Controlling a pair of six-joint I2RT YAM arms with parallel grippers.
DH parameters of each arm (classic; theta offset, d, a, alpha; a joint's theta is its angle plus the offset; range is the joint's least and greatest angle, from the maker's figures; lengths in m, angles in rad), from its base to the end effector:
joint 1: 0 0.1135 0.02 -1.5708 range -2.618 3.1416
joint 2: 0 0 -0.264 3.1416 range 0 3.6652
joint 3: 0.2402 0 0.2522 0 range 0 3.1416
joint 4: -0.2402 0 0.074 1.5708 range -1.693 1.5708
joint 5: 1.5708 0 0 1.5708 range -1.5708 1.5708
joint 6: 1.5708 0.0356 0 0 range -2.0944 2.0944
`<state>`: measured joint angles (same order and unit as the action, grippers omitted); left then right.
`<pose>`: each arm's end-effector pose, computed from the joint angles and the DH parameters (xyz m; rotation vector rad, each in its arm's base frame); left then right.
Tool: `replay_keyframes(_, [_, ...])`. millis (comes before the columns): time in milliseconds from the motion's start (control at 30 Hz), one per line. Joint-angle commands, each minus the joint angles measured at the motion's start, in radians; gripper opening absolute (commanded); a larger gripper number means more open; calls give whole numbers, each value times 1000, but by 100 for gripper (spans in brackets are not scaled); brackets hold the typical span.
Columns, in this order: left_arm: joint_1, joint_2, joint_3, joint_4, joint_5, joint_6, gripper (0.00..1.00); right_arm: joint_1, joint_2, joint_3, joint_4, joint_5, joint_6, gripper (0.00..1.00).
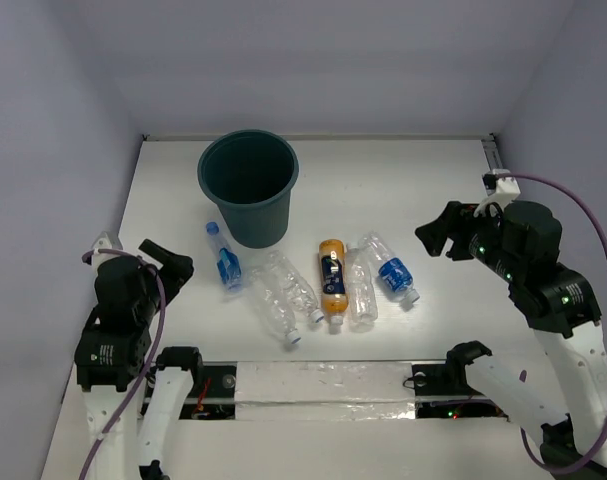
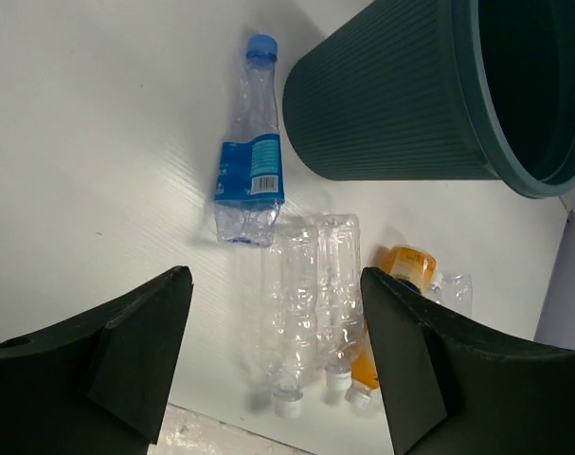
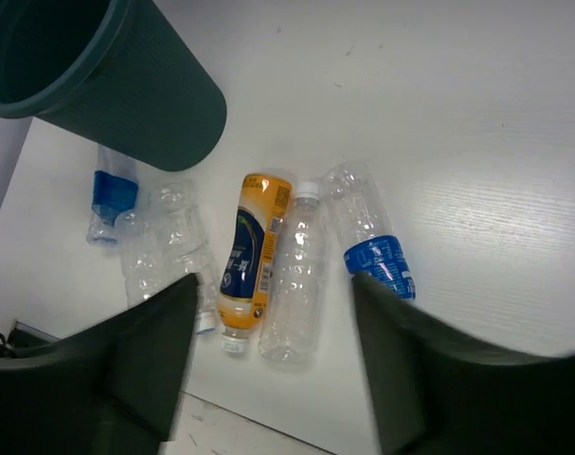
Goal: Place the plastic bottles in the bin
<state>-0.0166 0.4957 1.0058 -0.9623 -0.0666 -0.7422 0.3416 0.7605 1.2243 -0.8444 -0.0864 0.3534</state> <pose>0.0708 0.0012 0.3632 -0.7660 1.8977 -0.4110 0.1145 0.0440 0.4180 -0.0464 1.9886 0.5392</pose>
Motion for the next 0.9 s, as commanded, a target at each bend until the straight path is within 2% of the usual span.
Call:
replay_keyframes(0, [3, 0, -22, 25, 42, -6, 69, 5, -12, -14, -4, 13, -19, 63])
replay_keyframes(33, [3, -2, -30, 22, 44, -6, 69, 5, -10, -16, -4, 16, -19, 53])
replay_keyframes(67, [3, 0, -35, 19, 50, -5, 68, 5, -13, -19, -1, 20, -18, 37])
replay_keyframes(100, [3, 4, -41, 16, 54, -5, 63, 5, -9, -28, -1, 22, -17, 15])
replay_keyframes(133, [3, 6, -56, 16, 60, -5, 61, 5, -7, -31, -1, 23, -17, 9])
replay_keyframes(167, [3, 9, -64, 17, 65, -5, 58, 5, -4, -35, -1, 22, -16, 4])
replay_keyframes(200, [3, 10, -76, 28, 97, -5, 48, 5, 3, -40, 1, 20, -14, 0])
replay_keyframes(267, [3, 12, -113, 42, 119, -5, 36, 5, 8, -58, 8, 8, -13, 0])
replay_keyframes(300, [3, 20, -125, 57, 137, -6, 21, 5, 8, -65, 11, 1, -10, 0])
replay_keyframes(333, [3, 24, -154, 65, 146, -11, 14, 5, 10, -78, 18, -6, -10, 0])
replay_keyframes(367, [3, 30, -170, 74, 163, -16, 2, 5, 10, -86, 24, -9, -8, 0])
replay_keyframes(400, [3, 43, -186, 104, 172, -19, 0, 5, 10, -94, 27, -13, -8, 0])
replay_keyframes(600, [3, 101, -279, 244, 209, -40, 1, 5, 16, -157, 60, -29, -1, 0])
replay_keyframes(667, [3, 119, -292, 269, 208, -34, 14, 5, 20, -163, 70, -33, -1, 1])
replay_keyframes(700, [3, 135, -299, 301, 209, -31, 24, 5, 23, -169, 73, -39, -1, 2])
replay_keyframes(767, [3, 153, -325, 336, 212, -31, 35, 5, 31, -178, 83, -46, -1, 5])
replay_keyframes(800, [3, 177, -332, 377, 215, -29, 43, 5, 33, -186, 85, -52, -1, 6])
replay_keyframes(867, [3, 210, -354, 419, 220, -28, 47, 5, 39, -192, 97, -56, -1, 11])
